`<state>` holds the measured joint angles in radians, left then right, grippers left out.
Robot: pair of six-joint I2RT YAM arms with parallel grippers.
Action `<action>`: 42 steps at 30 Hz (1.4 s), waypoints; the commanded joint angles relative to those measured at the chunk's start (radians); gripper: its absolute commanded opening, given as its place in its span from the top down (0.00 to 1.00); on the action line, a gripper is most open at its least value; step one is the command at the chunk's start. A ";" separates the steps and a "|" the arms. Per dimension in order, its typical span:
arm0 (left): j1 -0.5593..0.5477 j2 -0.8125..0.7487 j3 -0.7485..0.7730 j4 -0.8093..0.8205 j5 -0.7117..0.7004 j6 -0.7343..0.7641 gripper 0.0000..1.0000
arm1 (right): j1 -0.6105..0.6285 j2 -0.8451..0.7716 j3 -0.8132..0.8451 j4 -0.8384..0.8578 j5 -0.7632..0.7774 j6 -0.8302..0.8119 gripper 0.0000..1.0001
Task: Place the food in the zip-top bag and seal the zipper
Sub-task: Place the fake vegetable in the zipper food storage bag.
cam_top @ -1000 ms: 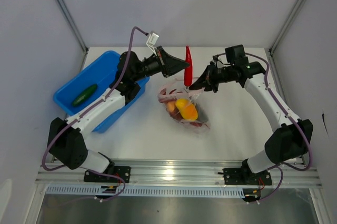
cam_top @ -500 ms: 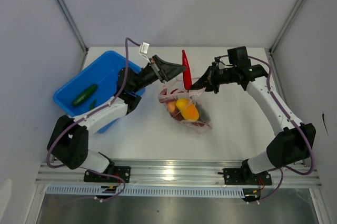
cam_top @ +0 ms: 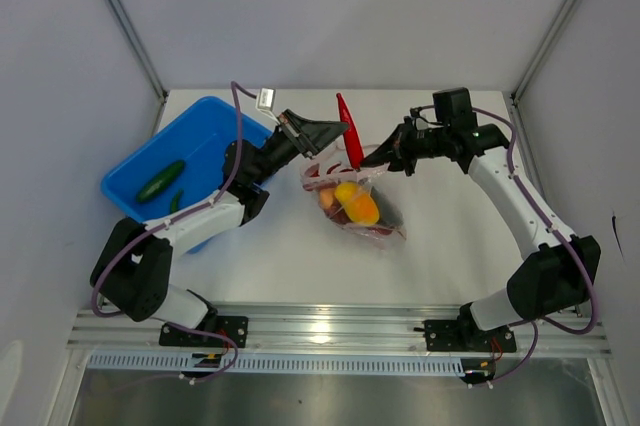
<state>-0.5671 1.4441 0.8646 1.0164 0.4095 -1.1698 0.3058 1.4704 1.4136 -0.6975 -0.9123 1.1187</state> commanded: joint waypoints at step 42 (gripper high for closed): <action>-0.097 -0.131 0.022 -0.433 0.175 0.270 0.16 | -0.039 0.022 0.108 0.099 0.161 0.004 1.00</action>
<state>-0.6689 1.4151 0.7845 0.7410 0.5610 -1.1248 0.2756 1.5047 1.4509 -0.6228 -0.7406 1.1637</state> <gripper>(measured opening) 0.820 0.002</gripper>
